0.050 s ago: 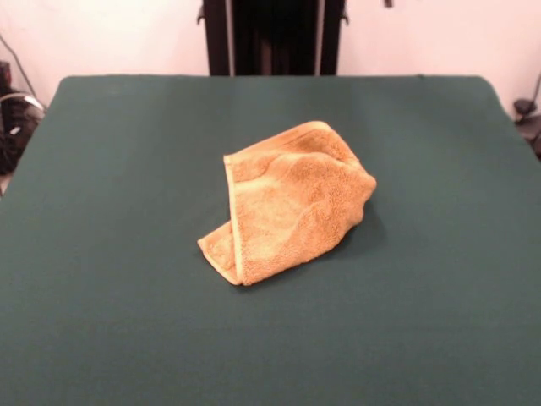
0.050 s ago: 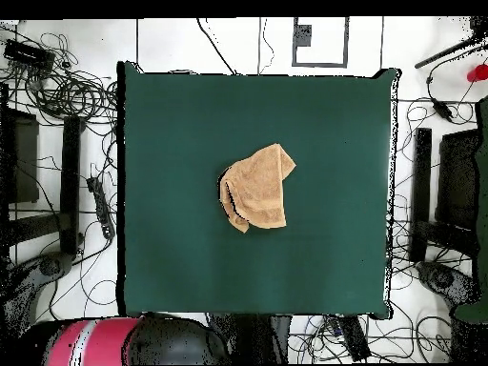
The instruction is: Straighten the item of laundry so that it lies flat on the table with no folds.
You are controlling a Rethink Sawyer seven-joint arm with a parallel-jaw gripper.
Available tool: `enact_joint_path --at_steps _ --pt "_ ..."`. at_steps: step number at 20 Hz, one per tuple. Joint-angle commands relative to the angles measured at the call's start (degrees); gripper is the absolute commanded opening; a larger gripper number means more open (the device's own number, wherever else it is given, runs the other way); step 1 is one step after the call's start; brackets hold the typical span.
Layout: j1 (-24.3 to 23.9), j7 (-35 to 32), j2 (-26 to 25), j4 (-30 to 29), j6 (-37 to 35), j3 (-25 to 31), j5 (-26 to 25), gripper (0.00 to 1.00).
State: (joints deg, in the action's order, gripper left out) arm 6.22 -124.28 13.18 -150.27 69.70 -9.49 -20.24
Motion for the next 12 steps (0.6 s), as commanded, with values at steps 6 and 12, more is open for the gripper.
enact_joint_path --at_steps 6,12 --pt "-13.1 5.1 -3.4 23.6 -58.5 10.1 2.3 1.0" --pt "-13.8 2.9 -6.5 33.3 -66.2 12.8 2.0 1.0"
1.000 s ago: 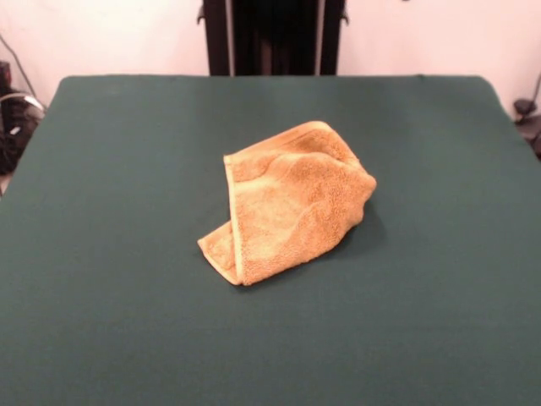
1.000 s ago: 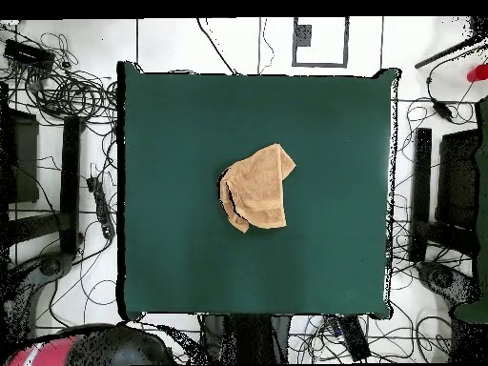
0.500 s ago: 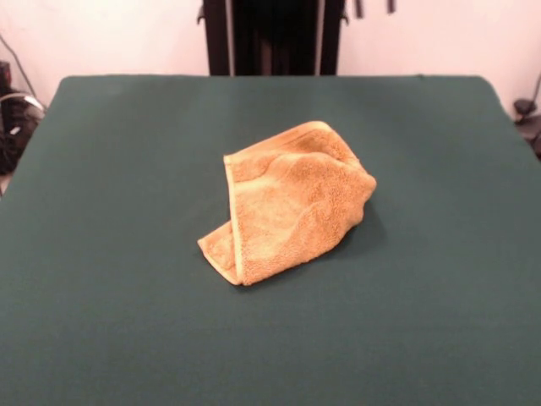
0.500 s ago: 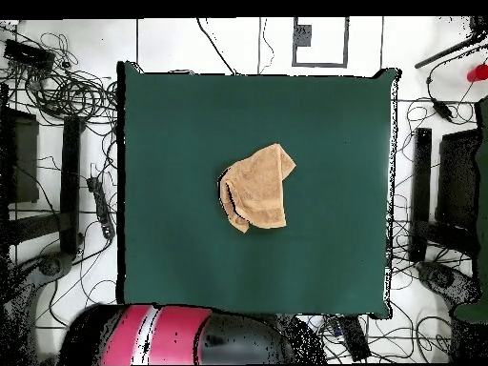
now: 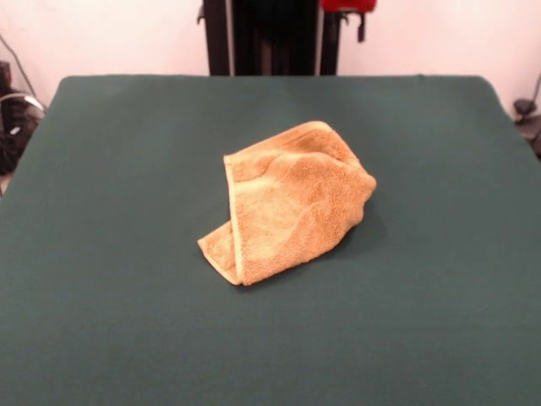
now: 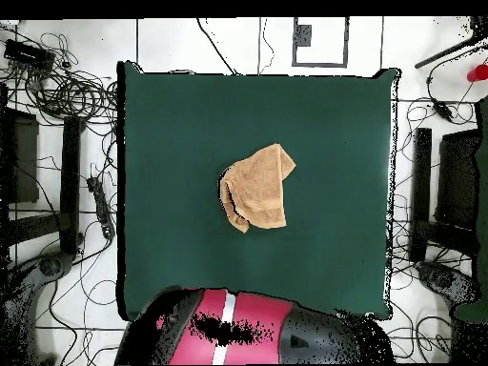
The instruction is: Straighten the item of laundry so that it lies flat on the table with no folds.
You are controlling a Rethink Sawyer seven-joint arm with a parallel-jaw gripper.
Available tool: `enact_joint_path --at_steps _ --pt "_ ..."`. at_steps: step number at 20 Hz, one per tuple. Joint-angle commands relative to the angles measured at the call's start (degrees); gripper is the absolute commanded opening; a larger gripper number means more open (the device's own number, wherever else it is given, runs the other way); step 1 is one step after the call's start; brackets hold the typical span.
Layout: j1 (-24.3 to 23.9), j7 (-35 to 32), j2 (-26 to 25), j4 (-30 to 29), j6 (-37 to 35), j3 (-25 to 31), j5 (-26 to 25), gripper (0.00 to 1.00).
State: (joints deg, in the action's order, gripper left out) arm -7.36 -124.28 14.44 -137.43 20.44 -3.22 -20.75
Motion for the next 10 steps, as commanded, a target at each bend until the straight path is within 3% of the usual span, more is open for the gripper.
enact_joint_path --at_steps 1,4,10 --pt "-0.8 3.3 -8.6 22.3 -18.8 7.5 1.9 1.0" --pt "0.9 3.2 -10.6 27.8 -21.7 8.2 1.9 1.0" --pt "-7.9 4.5 -16.1 33.8 -24.8 16.3 -0.9 1.0"
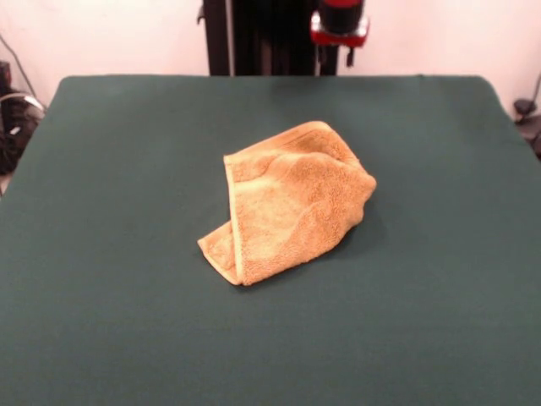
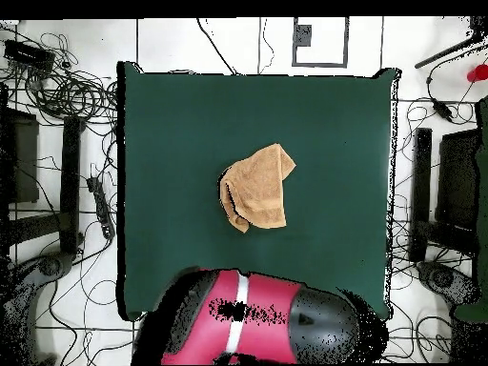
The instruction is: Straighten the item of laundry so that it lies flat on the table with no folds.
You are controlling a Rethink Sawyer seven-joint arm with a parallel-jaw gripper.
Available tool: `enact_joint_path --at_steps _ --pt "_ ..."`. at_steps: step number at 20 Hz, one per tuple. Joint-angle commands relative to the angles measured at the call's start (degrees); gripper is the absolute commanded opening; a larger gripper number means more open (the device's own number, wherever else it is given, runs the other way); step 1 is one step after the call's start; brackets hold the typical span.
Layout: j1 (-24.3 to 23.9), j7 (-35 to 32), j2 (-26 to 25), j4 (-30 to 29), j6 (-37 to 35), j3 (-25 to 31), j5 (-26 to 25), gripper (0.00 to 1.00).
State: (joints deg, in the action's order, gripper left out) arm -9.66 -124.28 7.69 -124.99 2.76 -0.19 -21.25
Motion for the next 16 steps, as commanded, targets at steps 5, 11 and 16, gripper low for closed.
enact_joint_path --at_steps 5,11,16 --pt "-5.1 5.6 -9.9 25.5 -10.6 13.8 -2.3 1.0" --pt "-5.7 3.9 -11.2 29.1 -15.2 14.9 -1.9 1.0" --pt "-7.0 0.9 -10.9 28.4 -13.5 16.0 -1.7 1.0"
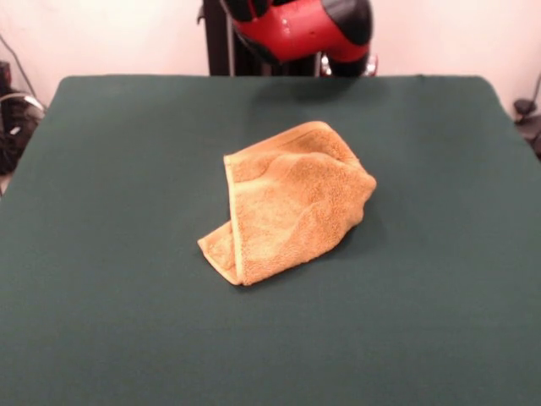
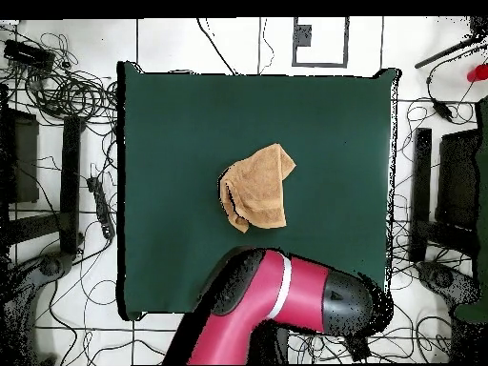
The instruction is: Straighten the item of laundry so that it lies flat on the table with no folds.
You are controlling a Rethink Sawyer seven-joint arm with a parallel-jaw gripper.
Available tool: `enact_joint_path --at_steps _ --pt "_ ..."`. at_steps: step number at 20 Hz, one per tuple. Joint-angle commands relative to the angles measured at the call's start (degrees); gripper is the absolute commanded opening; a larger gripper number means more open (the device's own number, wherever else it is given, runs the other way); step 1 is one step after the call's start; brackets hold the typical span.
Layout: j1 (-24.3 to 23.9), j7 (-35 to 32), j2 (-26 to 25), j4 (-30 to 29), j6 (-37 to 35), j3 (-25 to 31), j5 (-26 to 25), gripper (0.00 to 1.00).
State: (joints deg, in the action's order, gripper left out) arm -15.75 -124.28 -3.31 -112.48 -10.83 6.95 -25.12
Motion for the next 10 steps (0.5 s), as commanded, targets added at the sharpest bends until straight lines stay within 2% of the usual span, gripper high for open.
enact_joint_path --at_steps 1,7,10 --pt "-1.2 0.4 0.2 15.6 0.1 9.1 2.3 1.0" --pt "-3.0 -3.9 3.3 10.5 4.9 10.7 3.1 1.0" --pt "3.4 -8.4 10.7 6.2 8.1 6.5 3.6 1.0"
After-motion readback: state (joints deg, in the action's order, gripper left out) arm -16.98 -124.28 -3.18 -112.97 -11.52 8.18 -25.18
